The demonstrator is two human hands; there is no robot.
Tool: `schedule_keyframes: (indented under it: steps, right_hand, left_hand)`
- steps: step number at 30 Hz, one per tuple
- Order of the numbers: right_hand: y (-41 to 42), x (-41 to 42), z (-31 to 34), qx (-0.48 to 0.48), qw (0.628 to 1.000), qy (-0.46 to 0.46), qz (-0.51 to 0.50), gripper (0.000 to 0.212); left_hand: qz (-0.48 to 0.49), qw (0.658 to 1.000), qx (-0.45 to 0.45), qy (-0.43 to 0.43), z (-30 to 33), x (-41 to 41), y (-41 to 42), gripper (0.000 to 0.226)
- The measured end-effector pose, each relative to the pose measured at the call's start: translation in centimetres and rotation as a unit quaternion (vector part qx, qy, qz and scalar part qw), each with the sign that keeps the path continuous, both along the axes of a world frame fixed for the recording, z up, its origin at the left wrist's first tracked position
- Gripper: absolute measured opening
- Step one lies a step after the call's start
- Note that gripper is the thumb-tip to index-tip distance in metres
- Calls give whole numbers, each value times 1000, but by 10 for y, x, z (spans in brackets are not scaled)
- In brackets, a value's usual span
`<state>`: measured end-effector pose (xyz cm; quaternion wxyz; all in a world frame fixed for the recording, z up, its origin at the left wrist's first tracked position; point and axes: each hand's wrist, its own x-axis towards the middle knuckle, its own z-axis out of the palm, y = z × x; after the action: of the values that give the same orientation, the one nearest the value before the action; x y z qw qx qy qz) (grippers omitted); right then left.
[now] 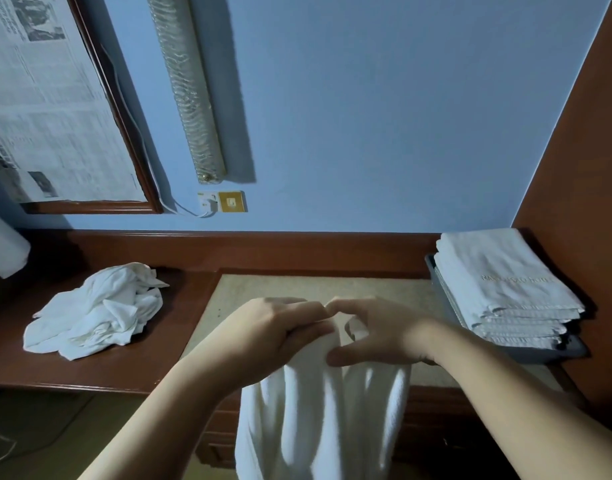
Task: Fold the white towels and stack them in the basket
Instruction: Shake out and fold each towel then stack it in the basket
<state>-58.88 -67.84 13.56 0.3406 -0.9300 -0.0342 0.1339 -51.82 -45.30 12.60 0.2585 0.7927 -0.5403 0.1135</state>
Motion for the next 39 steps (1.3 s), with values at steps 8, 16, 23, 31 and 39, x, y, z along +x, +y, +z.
schedule_keyframes:
  steps: [8,16,23,31,39]
  right_hand:
    - [6,0,-10,17,998,3,59,26]
    - [-4,-2,-12,40,990,-133,8,48]
    - [-13,-2,7,-16,959,-280,-43,38]
    - [-36,-9,23,-67,924,-360,-108,42]
    - [-67,-14,33,-87,899,-366,-223,42]
  left_hand:
    - [-4,997,0,-82,-3,1,19,17]
    - [71,997,-19,-2,-40,16,42,19]
    - [147,984,-66,76,-87,15,37,32]
    - [294,923,-169,182,-130,11,31,40]
    - [316,920,-123,196,-159,10,41,37]
